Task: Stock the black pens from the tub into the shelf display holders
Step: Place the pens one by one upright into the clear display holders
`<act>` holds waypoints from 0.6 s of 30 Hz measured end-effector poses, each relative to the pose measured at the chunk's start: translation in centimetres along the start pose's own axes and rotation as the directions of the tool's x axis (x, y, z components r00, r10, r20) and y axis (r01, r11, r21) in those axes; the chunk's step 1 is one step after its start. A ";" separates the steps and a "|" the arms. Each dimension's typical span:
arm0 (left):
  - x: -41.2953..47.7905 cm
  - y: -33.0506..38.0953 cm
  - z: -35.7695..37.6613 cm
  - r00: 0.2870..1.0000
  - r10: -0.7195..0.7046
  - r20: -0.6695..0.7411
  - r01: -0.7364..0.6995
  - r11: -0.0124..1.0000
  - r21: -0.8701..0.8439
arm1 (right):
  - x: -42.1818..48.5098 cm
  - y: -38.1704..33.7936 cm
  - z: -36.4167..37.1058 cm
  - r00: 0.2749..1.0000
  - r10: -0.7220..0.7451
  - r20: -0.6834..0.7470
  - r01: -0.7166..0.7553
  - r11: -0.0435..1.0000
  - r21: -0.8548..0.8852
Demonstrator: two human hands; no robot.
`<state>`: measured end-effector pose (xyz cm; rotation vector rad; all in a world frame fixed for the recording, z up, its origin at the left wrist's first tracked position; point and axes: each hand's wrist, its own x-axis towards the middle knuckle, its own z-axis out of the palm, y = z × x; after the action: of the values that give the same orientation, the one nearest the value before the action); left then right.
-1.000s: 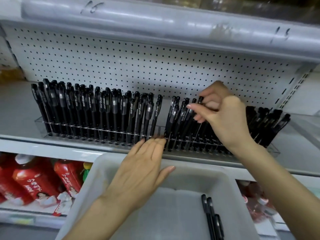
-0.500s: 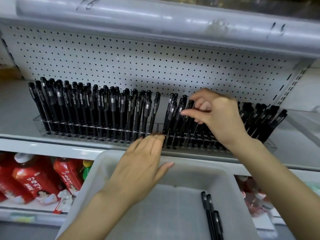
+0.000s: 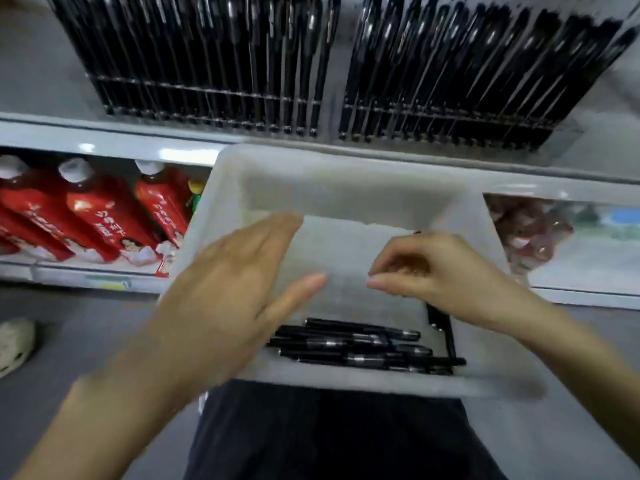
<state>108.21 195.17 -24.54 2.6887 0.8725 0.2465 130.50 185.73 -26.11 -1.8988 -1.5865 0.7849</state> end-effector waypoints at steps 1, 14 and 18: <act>-1.4 0.4 0.4 1.000 -0.003 0.028 0.003 1.000 0.000 | -0.6 0.8 1.2 0.997 0.044 0.056 -0.045 0.999 0.005; -4.9 1.6 3.6 0.996 -0.060 -0.064 0.072 0.980 0.188 | -1.8 2.8 5.2 0.948 0.218 0.230 -0.215 0.976 -0.041; -5.0 1.6 3.8 0.994 -0.057 -0.089 0.073 0.979 0.192 | -2.0 2.9 5.1 0.938 0.254 0.237 -0.249 0.967 -0.050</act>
<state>106.02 190.12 -27.89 2.8401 1.0588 0.2721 128.46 183.52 -31.51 -2.1140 -1.5080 1.1520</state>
